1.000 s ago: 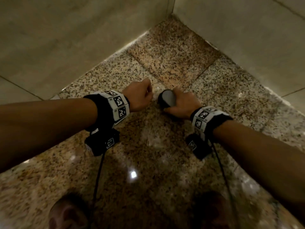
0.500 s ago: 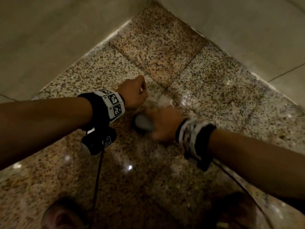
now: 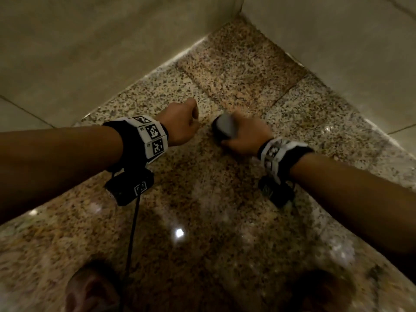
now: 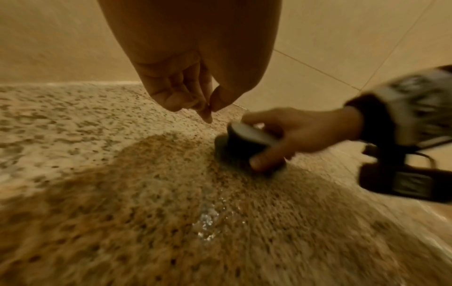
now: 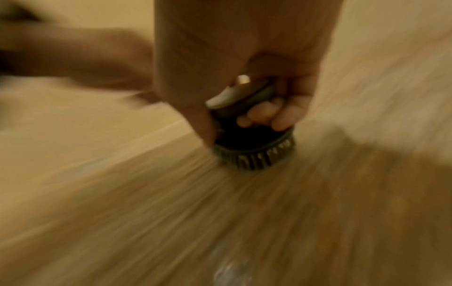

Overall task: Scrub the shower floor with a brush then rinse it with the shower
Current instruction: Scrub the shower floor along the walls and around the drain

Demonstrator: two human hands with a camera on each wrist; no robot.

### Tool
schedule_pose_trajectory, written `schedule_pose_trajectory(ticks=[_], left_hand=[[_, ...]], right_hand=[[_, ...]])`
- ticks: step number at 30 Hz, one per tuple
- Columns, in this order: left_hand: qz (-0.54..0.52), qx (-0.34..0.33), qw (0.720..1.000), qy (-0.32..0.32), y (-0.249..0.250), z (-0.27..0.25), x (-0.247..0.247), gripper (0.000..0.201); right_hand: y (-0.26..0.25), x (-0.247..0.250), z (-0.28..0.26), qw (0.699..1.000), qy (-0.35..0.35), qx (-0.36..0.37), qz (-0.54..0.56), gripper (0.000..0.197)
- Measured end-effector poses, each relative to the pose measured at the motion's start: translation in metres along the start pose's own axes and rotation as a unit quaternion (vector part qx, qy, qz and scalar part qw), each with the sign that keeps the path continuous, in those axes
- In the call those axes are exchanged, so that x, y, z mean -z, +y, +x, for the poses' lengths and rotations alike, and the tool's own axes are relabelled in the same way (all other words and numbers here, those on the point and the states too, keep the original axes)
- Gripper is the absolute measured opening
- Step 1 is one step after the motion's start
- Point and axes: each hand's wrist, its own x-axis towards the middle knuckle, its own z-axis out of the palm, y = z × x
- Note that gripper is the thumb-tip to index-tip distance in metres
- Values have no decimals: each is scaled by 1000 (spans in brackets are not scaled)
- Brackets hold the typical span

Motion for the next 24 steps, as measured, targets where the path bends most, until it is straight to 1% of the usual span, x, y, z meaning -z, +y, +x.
schedule_pose_trajectory(ticks=[1, 2, 3, 4, 5, 6, 7, 9, 10, 11, 12, 13, 14, 15, 16, 17, 18, 19, 20, 21, 22, 23, 24], left_hand=[[-7, 4, 1000, 4, -1, -1, 1, 12], [-13, 11, 1000, 10, -3, -1, 3, 12], [-20, 18, 1000, 16, -3, -1, 5, 11], [-26, 26, 999, 17, -3, -2, 6, 11], [-28, 29, 999, 16, -2, -2, 8, 12], [-27, 30, 999, 18, -1, 0, 10, 14], [-24, 30, 999, 21, -1, 0, 11, 15], [-19, 22, 999, 32, 0, 2, 12, 16], [-24, 20, 999, 37, 0, 3, 12, 14], [-33, 21, 998, 42, 2, 4, 12, 13], [-42, 23, 998, 49, 5, 5, 13, 13], [-48, 24, 997, 55, 7, 6, 14, 13], [-51, 24, 997, 60, 9, 7, 15, 13], [-52, 19, 996, 63, 13, 9, 15, 13], [-54, 13, 996, 64, 16, 10, 15, 13], [-55, 7, 996, 65, 20, 12, 14, 14], [-59, 4, 996, 63, 24, 14, 13, 15], [-66, 3, 996, 57, 28, 16, 11, 16], [-73, 2, 996, 47, 33, 18, 9, 17], [-76, -1, 996, 38, 37, 19, 5, 16], [-75, -7, 997, 30, 41, 20, 2, 15], [-69, -15, 997, 24, 44, 21, -1, 13], [-62, -25, 998, 19, 47, 22, -4, 11]], right_hand=[[2, 3, 5, 999, 27, -23, -11, 71], [-5, -2, -2, 999, 22, -15, -32, 72], [-18, -16, -17, 998, 0, 27, -48, 72], [-36, -34, -38, 993, -35, 94, -58, 71], [-49, -46, -53, 986, -67, 137, -63, 70], [-47, -49, -49, 985, -77, 142, -55, 70], [-41, -44, -34, 991, -66, 109, -35, 72], [-15, -21, 3, 1000, 6, -1, 20, 78], [-1, -11, 15, 997, 43, -52, 30, 78], [8, -5, 18, 995, 51, -85, 17, 76], [13, -6, 14, 995, 46, -83, -10, 71], [18, -11, 10, 997, 31, -65, -35, 65], [22, -13, 6, 997, 38, -55, -33, 58], [30, -10, 6, 995, 67, -71, 2, 54], [42, -5, 9, 986, 113, -106, 54, 53], [54, 4, 13, 968, 163, -160, 105, 55], [66, 12, 13, 945, 197, -214, 147, 59], [75, 16, 12, 933, 195, -257, 161, 64], [78, 16, 5, 937, 163, -275, 144, 69], [76, 12, -3, 951, 125, -261, 107, 71], [67, 5, -11, 970, 96, -216, 62, 72], [58, -3, -16, 986, 66, -150, 38, 72], [47, -10, -22, 996, 23, -87, 25, 70]])
